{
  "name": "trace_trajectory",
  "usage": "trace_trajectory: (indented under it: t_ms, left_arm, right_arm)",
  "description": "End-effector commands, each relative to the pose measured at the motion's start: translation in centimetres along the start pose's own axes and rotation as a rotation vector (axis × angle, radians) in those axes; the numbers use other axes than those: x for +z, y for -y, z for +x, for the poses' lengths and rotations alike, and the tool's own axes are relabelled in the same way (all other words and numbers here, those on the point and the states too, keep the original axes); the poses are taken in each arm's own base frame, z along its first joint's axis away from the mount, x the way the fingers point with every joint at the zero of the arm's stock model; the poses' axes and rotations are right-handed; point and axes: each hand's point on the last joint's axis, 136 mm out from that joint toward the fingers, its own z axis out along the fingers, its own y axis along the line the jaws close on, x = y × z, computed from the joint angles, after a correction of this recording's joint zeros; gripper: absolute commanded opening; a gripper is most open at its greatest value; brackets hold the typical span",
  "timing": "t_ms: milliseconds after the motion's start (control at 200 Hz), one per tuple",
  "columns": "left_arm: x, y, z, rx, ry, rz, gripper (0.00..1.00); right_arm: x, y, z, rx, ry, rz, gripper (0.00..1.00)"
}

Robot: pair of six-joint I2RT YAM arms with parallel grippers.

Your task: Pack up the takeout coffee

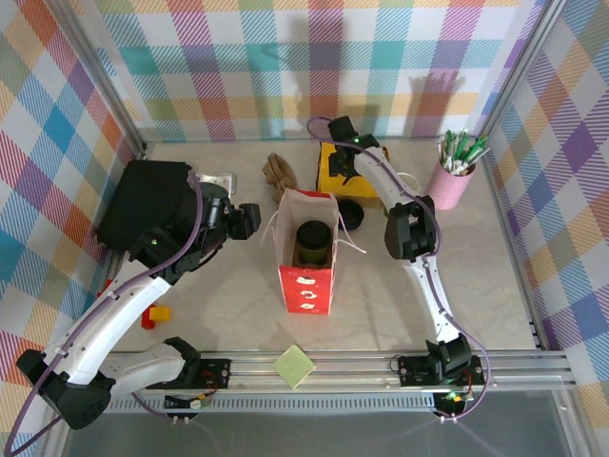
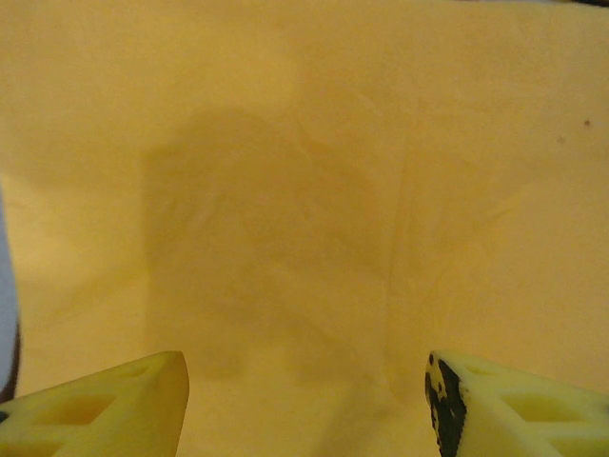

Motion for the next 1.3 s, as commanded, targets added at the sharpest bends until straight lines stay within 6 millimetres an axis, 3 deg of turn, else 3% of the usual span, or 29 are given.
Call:
trace_trajectory:
  t_ms: [0,745,1025,1295]
  left_arm:
    - [0.3,0.6,0.1,0.009,0.004,0.019,0.59]
    - [0.3,0.5,0.6,0.004,0.002,0.025,0.59]
    - [-0.2,0.4,0.4,-0.003,0.015,0.031,0.59]
    - [-0.2,0.5,0.4,-0.002,0.017,0.034,0.59]
  right_arm:
    - [0.4,-0.3,-0.5,0.015,0.030,0.022,0.68]
    - [2.8,-0.9,2.0,0.073,-0.063,-0.021,0.68]
    - [3.3,-0.9,2.5,0.089,-0.091,-0.053,0.48]
    - [2.2,-1.2,1.3,0.087,-0.058,-0.080,0.34]
